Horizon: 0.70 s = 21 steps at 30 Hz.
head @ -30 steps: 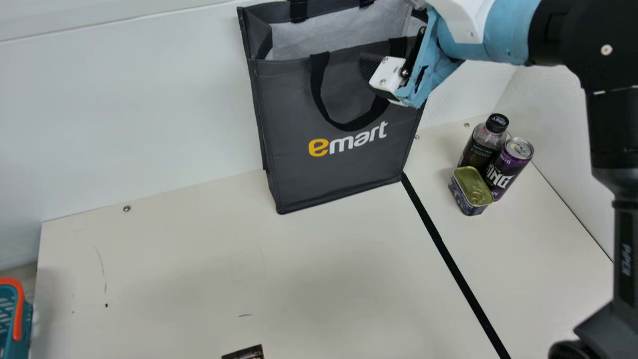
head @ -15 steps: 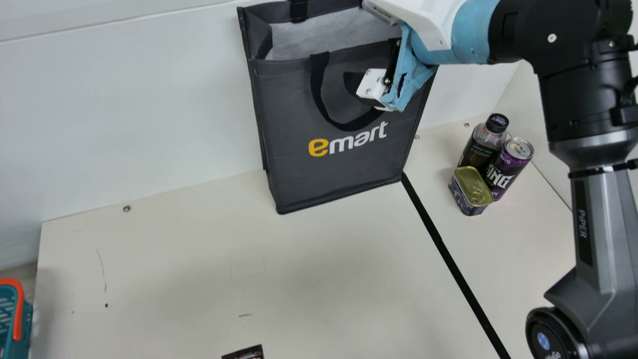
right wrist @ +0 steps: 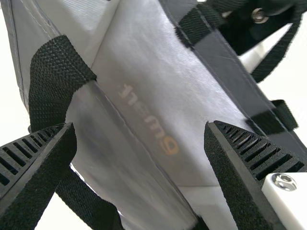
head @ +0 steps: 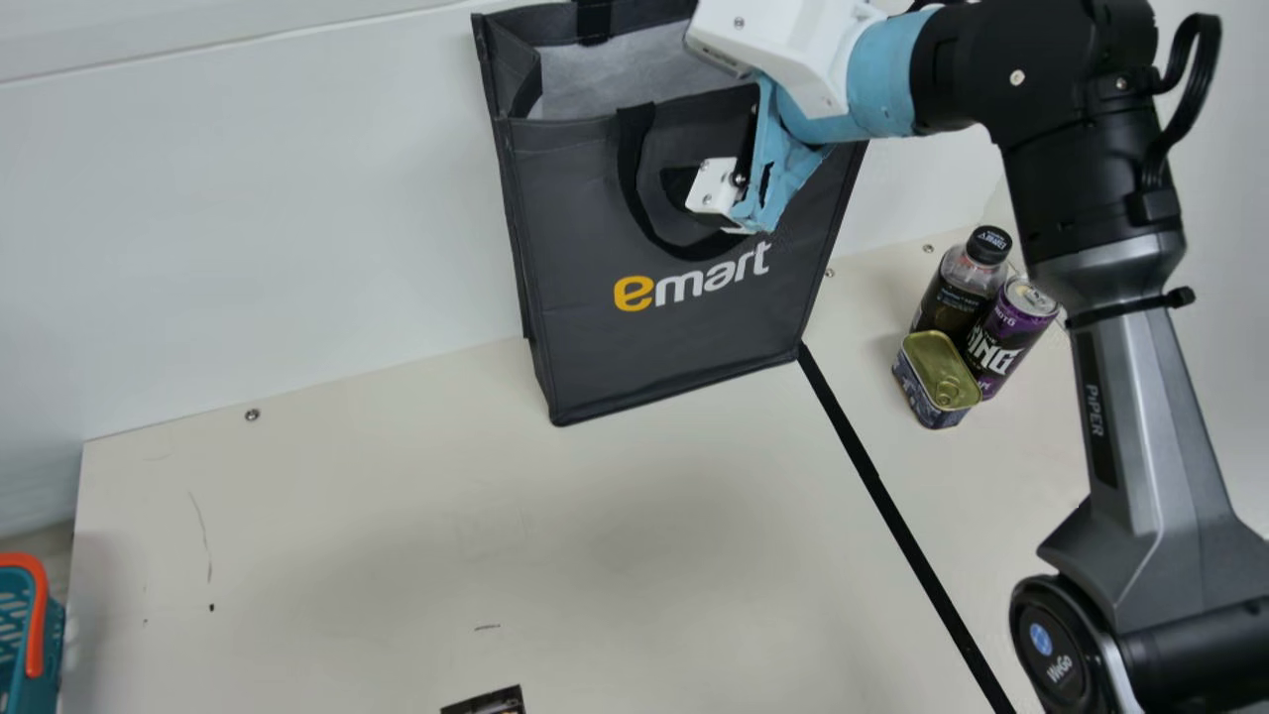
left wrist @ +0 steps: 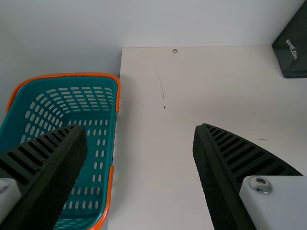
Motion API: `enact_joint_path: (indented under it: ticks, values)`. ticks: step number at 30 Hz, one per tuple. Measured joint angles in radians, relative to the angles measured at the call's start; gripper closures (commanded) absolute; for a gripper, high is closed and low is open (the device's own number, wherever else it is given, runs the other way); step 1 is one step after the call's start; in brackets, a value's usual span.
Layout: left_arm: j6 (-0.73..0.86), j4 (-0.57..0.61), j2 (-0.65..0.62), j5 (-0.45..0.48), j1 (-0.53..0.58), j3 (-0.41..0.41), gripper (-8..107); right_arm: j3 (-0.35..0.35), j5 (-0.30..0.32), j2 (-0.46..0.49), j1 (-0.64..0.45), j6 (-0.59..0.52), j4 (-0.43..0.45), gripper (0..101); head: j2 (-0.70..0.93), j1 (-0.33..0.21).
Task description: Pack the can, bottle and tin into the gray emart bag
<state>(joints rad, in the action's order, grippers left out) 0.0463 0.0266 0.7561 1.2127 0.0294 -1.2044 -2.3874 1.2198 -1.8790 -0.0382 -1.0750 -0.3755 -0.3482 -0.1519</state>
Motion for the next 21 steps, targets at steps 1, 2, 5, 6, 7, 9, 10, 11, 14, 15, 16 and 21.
enact_joint_path:
  ticks: [1,2,5,6,7,9,10,11,14,15,16,21]
  values:
    - [0.000,0.000,0.000,0.000,0.000,0.000,9,0.001,-0.001,-0.002,0.002,-0.004,0.000,10,0.000,0.000]
    - [0.000,0.000,0.000,0.000,0.000,0.000,9,0.002,0.000,-0.004,0.003,-0.006,0.000,10,0.000,0.000]
    - [0.000,0.000,0.000,0.000,0.000,0.000,9,0.009,-0.001,-0.010,0.009,-0.010,0.000,10,0.000,0.000]
    - [0.000,0.000,0.000,0.000,0.000,0.000,9,0.012,0.000,-0.013,0.010,-0.011,0.000,17,0.002,0.000]
    - [0.000,0.000,0.000,0.000,0.000,0.000,9,0.018,-0.001,-0.015,0.012,-0.013,0.000,24,0.002,0.000]
    - [0.000,0.000,0.000,0.000,0.000,0.000,9,0.028,0.000,-0.015,0.016,-0.016,0.002,37,0.000,0.000]
    - [0.000,0.000,0.000,0.000,0.000,0.000,9,0.033,0.000,-0.016,0.018,-0.018,0.002,44,0.000,0.000]
    - [0.000,0.000,0.000,0.000,0.000,0.000,9,0.037,0.000,-0.016,0.018,-0.020,0.002,51,0.000,0.000]
    - [0.000,0.000,0.000,0.000,0.000,0.000,9,0.053,-0.001,-0.015,0.021,-0.022,0.003,71,0.000,0.000]
    - [0.000,0.000,0.000,0.000,0.000,0.000,9,0.058,0.000,-0.013,0.022,-0.022,0.005,77,0.000,0.000]
    - [0.000,0.000,0.000,0.000,0.000,0.000,9,0.064,-0.001,-0.010,0.023,-0.022,0.010,84,0.000,0.000]
    - [0.000,0.000,0.000,0.000,0.000,0.000,9,0.083,0.000,0.007,0.026,-0.022,0.015,101,0.000,0.000]
